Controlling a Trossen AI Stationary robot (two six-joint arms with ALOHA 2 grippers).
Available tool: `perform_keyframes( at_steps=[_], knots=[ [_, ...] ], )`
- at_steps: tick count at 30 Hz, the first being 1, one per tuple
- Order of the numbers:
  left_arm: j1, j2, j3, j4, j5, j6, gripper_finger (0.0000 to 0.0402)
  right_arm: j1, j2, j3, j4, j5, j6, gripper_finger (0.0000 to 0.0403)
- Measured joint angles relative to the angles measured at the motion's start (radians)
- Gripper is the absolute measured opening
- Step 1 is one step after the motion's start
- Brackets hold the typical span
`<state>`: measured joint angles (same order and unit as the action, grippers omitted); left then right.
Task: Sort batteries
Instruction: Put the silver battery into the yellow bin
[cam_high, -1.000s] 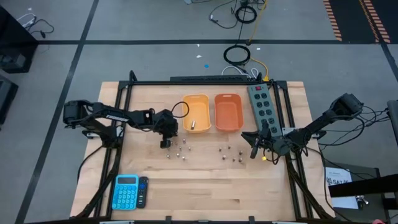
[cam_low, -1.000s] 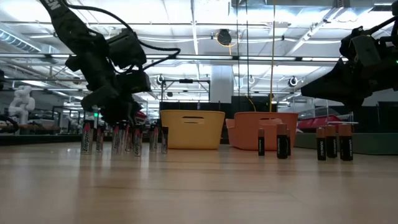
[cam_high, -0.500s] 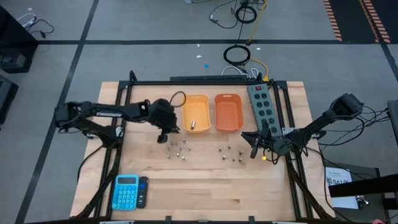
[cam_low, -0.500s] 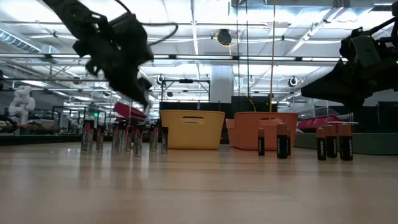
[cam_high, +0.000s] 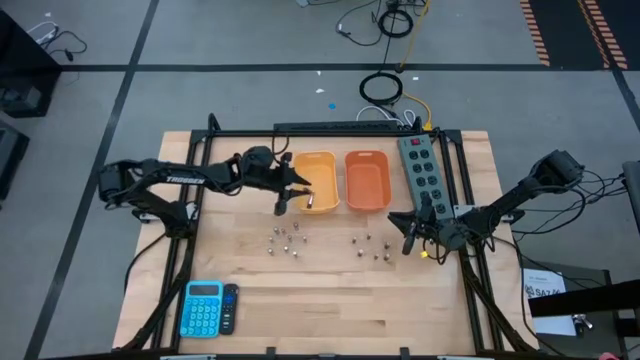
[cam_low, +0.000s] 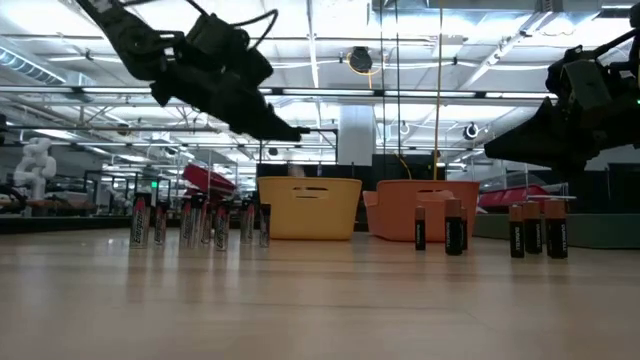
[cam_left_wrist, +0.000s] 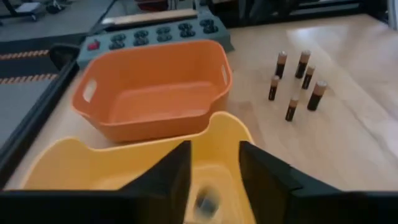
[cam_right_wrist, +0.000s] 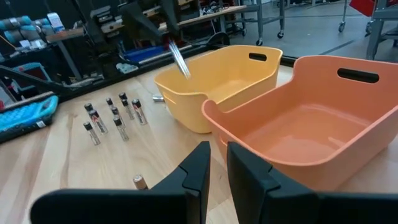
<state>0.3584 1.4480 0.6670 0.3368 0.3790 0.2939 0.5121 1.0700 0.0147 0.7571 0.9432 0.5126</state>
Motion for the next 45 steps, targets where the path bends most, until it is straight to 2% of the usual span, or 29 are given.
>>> perform_keyframes(
  at_steps=[5,10,17,20,22,26,31,37,45],
  knots=[
    [0.0,0.022,0.013,-0.04,-0.001,0.0,0.0202,0.0,0.029,0.0,0.001,-0.001,0.028,0.0047],
    [-0.004,-0.052,0.061,-0.228,-0.013,-0.024,0.021,0.0,0.05,0.0,0.001,-0.003,0.043,0.0047],
    [-0.05,-0.18,0.083,-0.594,-0.26,-0.065,0.0212,0.0,0.054,0.0,0.005,-0.003,0.033,0.0047],
    [-0.06,-0.199,0.073,-0.759,-0.301,-0.134,0.0212,-0.003,0.054,0.0,0.006,0.003,0.0,0.0047],
    [-0.07,-0.203,0.055,-0.801,-0.305,-0.19,0.0212,-0.013,0.054,0.0,0.018,0.024,-0.037,0.0047],
    [-0.097,-0.187,-0.001,-0.793,-0.311,-0.268,0.0212,-0.054,0.054,0.0,0.074,0.018,-0.125,0.0047],
    [-0.131,-0.155,-0.034,-0.736,-0.31,-0.311,0.0212,-0.107,0.054,0.0,0.128,-0.064,-0.197,0.0047],
    [-0.149,-0.108,-0.034,-0.648,-0.32,-0.357,0.0212,-0.153,0.054,0.001,0.137,-0.137,-0.209,0.0047],
    [-0.151,-0.019,-0.034,-0.602,-0.328,-0.341,0.0212,-0.153,0.054,0.001,0.137,-0.167,-0.189,0.0047]
  ],
)
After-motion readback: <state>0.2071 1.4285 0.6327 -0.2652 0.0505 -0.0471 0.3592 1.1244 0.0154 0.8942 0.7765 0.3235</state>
